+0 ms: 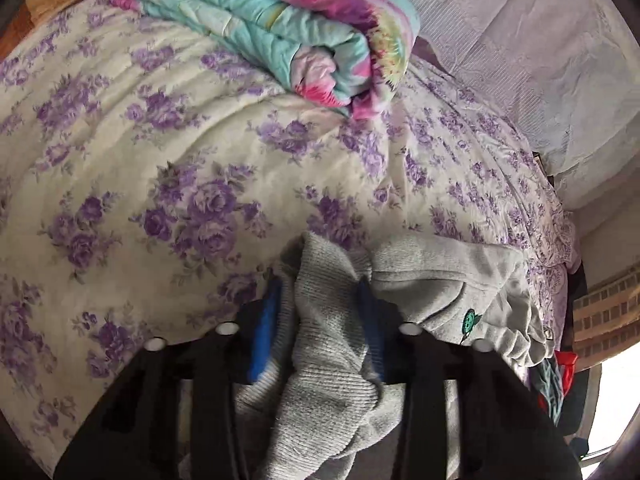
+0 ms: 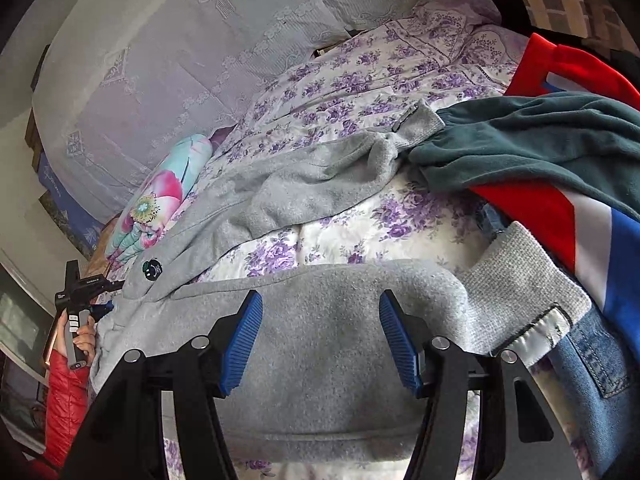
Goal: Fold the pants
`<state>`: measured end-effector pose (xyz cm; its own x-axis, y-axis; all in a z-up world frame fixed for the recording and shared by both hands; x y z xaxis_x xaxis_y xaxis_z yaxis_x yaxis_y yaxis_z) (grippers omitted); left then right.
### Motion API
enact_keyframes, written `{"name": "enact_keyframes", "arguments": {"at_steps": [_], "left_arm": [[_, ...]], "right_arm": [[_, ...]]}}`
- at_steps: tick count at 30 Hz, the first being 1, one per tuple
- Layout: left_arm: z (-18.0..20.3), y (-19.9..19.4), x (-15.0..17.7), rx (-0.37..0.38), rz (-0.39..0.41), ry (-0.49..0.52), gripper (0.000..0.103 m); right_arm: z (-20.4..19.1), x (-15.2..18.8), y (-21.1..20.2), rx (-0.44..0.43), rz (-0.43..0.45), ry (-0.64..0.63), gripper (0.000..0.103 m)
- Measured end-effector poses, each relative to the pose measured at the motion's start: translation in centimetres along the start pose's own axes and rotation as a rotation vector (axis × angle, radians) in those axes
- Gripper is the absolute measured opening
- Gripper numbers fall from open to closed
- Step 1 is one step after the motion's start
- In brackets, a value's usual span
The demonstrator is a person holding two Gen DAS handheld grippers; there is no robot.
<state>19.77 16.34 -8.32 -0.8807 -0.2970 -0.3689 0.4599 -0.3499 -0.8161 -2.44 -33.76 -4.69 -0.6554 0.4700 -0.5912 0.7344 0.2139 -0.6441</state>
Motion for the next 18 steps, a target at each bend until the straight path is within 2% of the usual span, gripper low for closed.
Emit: {"name": "enact_keyframes", "arguments": {"at_steps": [1, 3, 4, 6, 7, 8, 11, 12, 14, 15, 16, 17, 18], "left_arm": [[0.0, -0.7, -0.5, -0.010, 0.034, -0.001, 0.010], [-0.5, -2.6, -2.1, 0.037, 0.119, -0.060, 0.007], [-1.2, -3.7, -3.2, 0.042, 0.168, -0.090, 0.000], [-3.9, -6.3, -5.8, -0.118, 0.329, -0.113, 0.000], [-5.2, -7.1, -6.5, -0.166, 0.366, -0.123, 0.000], [-6.1, -6.7, -6.7, -0.163, 0.351, -0.141, 0.000], [-7.2, -4.7, -4.4, -0.023, 0.270, -0.194, 0.000], [-6.7, -4.5, -3.4, 0.010, 0.256, -0.177, 0.000], [-4.6, -4.6, -1.9, 0.022, 0.231, -0.069, 0.001], [-3.5, -4.7, -1.3, 0.002, 0.228, -0.014, 0.006], [-2.4, -4.8, -1.1, -0.019, 0.223, 0.039, 0.028], [-1.6, -5.0, -1.0, -0.038, 0.219, 0.077, 0.063], [-1.1, -5.0, -1.2, -0.055, 0.218, 0.091, 0.074]], "right_arm": [[-0.2, -0.3, 0.1, -0.003, 0.002, 0.001, 0.061], [-0.6, -1.0, 0.2, 0.006, 0.009, -0.010, 0.061], [-0.7, -1.5, 0.4, 0.016, 0.012, -0.017, 0.061], [-0.6, -3.0, 1.0, 0.033, 0.015, -0.017, 0.061], [-0.5, -3.8, 1.6, 0.037, 0.014, -0.014, 0.061], [-0.2, -4.7, 2.4, 0.051, 0.009, -0.008, 0.061], [1.7, -6.3, 6.1, 0.111, -0.041, 0.047, 0.061], [2.4, -6.5, 7.3, 0.115, -0.061, 0.080, 0.061], [3.6, -6.7, 9.5, 0.097, -0.112, 0.161, 0.061], [4.0, -6.7, 10.4, 0.080, -0.131, 0.196, 0.061], [4.4, -6.8, 11.2, 0.072, -0.143, 0.225, 0.061], [4.8, -6.9, 11.9, 0.071, -0.145, 0.244, 0.061], [4.9, -7.2, 12.5, 0.070, -0.139, 0.251, 0.061]]}}
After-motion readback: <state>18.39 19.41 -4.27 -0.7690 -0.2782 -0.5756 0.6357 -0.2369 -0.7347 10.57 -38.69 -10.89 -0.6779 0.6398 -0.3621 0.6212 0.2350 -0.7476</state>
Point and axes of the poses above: each gripper's, at about its wrist camera, not at the fingertips, and y roughly the way its jaws point, z to its right, x to its underside, the point moved 10 cm from there along y, roughly the way its jaws point, and after that the axes turned 2 degrees about -z, right-handed, at the moved point
